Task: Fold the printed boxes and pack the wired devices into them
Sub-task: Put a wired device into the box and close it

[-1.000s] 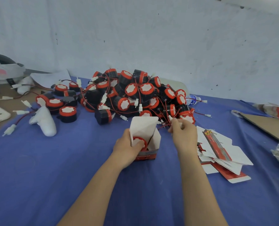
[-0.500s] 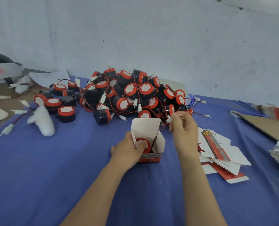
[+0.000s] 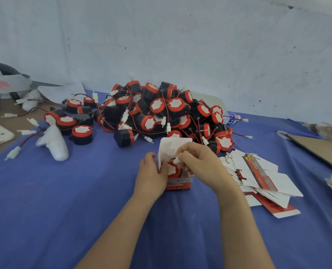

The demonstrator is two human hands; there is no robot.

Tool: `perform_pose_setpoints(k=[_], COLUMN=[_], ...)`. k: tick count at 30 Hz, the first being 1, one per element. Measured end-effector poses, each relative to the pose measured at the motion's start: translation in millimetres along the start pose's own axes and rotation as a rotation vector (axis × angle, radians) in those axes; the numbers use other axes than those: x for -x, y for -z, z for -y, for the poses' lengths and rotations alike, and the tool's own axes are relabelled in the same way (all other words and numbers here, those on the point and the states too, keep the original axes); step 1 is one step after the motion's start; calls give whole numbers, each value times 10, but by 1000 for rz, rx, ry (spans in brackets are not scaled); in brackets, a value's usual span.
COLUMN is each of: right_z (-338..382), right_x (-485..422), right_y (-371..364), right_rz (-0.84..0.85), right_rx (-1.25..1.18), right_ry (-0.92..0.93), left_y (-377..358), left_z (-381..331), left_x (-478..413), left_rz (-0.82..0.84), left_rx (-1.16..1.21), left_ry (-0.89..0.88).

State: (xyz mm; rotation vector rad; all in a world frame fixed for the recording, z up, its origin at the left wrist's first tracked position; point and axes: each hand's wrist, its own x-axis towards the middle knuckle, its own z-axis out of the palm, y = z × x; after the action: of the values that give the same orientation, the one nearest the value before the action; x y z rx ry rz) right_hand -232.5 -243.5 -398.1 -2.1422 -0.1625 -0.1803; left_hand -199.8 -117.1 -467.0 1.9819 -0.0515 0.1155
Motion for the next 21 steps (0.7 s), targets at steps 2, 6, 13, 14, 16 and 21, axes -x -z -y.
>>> perform_pose_setpoints(k=[2, 6, 13, 14, 16, 21], right_z=[-32, -48, -72, -91, -126, -177], right_x=[-6, -22, -107, -118, -126, -107], right_y=[27, 6, -258, -286, -333, -415], right_rz=[-49, -125, -224, -249, -295, -401], right_rx=[156, 308, 590, 587, 566, 438], right_ry=[-26, -52, -148, -166, -191, -115], left_y=[5, -11, -37, -42, -55, -64], left_z=[7, 18, -32, -40, -57, -53], left_x=[0, 3, 48, 57, 71, 59], left_rz=[-42, -125, -133, -131, -126, -139], left_rx=[38, -9, -62, -75, -110, -145], left_ry=[5, -13, -58, -68, -84, -87])
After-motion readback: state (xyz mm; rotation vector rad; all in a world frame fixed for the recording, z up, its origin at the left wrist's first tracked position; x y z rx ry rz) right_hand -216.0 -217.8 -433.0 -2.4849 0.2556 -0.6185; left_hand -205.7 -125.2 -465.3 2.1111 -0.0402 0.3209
